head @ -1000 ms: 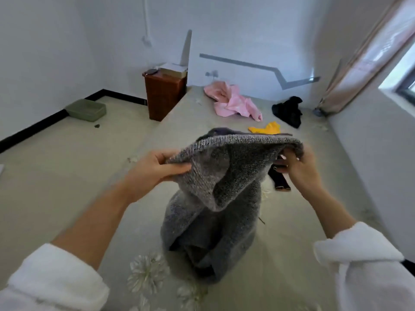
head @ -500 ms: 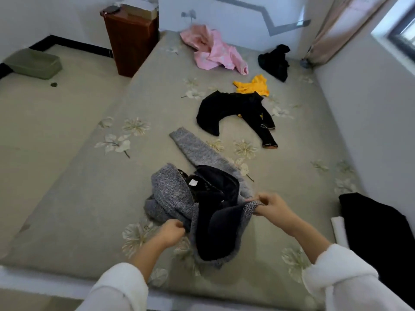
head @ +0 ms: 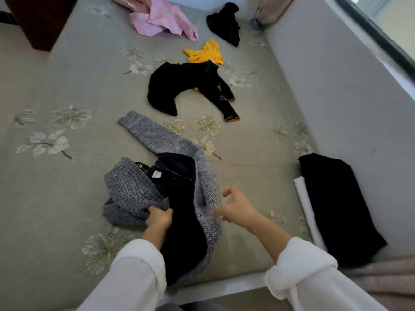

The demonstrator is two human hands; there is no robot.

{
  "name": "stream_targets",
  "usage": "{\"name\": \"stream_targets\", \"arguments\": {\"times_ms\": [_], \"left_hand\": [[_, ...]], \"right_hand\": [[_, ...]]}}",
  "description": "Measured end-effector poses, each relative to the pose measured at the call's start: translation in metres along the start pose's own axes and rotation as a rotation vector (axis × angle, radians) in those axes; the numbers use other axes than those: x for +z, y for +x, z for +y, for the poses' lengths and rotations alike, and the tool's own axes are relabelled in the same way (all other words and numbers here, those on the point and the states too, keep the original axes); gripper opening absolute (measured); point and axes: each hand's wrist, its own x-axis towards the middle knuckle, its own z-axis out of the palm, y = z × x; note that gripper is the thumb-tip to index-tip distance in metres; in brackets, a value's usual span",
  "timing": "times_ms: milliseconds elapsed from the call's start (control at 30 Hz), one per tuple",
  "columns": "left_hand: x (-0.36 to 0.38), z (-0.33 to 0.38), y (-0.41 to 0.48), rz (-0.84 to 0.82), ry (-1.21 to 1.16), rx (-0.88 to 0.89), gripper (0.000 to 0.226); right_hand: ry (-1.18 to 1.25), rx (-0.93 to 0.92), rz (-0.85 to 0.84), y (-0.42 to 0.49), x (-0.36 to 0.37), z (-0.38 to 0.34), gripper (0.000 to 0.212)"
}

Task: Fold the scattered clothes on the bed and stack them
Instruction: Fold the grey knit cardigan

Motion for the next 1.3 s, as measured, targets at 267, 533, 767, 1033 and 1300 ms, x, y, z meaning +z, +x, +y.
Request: {"name": "stream_targets", "arguments": {"times_ms": [267,533,767,1033,1300], "left_hand": [[-0.008,-0.003,-0.001,-0.033,-0.053,0.111,0.024],[-0.003,-0.002,0.008,-0.082,-0.134,0.067,0.055],[0.006,0.014,0.000,0.028,0.071,0.067,0.044],[-0.080,0.011,-0.044,0.236,0.223,0.267,0.036],[-0.191,0.102,-0.129,0.449,-0.068,0.558,0.024]], "right_hand": [[-0.207,0.104,-0.112,0.025,0.038,0.050,0.051],[-0.433,0.029,0.061,0.064,0.084,0.081,0.022],[-0.103,0.012,0.208,0.066,0.054,0.057,0.012],[-0.042,0.156,-0.183,0.033,-0.031,0.015,0.024],[0.483,-0.214,0.277,-0.013,-0.099,-0.081,0.029]]}}
